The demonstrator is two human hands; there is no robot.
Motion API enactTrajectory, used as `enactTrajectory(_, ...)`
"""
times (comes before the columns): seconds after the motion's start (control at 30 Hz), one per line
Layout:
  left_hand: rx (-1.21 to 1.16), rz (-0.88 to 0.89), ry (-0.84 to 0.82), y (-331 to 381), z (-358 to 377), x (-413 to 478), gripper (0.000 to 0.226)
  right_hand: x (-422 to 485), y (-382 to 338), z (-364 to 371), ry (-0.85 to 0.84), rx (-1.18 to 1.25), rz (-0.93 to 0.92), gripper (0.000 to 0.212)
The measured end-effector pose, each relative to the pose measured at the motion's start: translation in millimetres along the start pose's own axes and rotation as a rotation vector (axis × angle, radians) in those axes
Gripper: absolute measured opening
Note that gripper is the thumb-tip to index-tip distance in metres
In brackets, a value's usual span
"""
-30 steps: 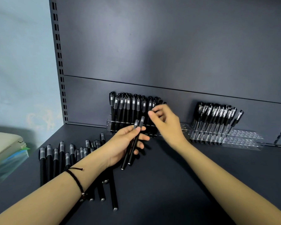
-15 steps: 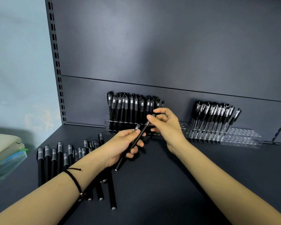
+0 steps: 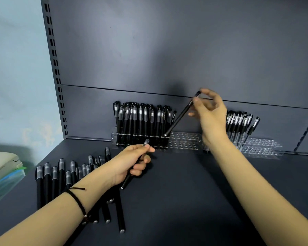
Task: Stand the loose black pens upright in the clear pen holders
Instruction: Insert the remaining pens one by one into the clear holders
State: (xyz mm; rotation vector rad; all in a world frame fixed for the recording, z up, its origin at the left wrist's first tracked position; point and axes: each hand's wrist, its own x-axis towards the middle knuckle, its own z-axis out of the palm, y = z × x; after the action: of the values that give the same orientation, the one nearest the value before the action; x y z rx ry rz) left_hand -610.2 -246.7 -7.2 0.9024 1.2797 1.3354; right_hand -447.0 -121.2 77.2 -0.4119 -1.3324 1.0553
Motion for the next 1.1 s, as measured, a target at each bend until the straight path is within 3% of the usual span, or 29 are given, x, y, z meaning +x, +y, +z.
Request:
enactTrajectory(0.1,0.020,-0.016,0.001,1.0,-0.8,0.2,0.024,20.1,4.7,-6.4,0.068,-0.244,-0.138,0.022)
enactTrajectory(0.33,0.033,-0.033,-0.009,2.9,-2.1,-1.6,0.025,30.5,31.9,-0.4,-0.053,-0.546,-0.185,0.020)
enactTrajectory(0.7,-0.066,-0.108,-0.011,3.9,-3.1,2.3,0.018,36.9,34.3,-6.3,-0.045,-0.569,-0.164,0.019)
enactTrajectory(0.9,-0.053,-0.108,-0.019,4.5,-1.8,-0.2,0.016,31.5,34.9,-8.1,-0.120,-0.554,-0.174,0.019)
enactTrajectory(1.1,-0.062,-0.087,-0.044,4.7,-2.2,-1.7,0.011,32.5,49.1,-9.5,-0.247,-0.715,-0.153,0.016)
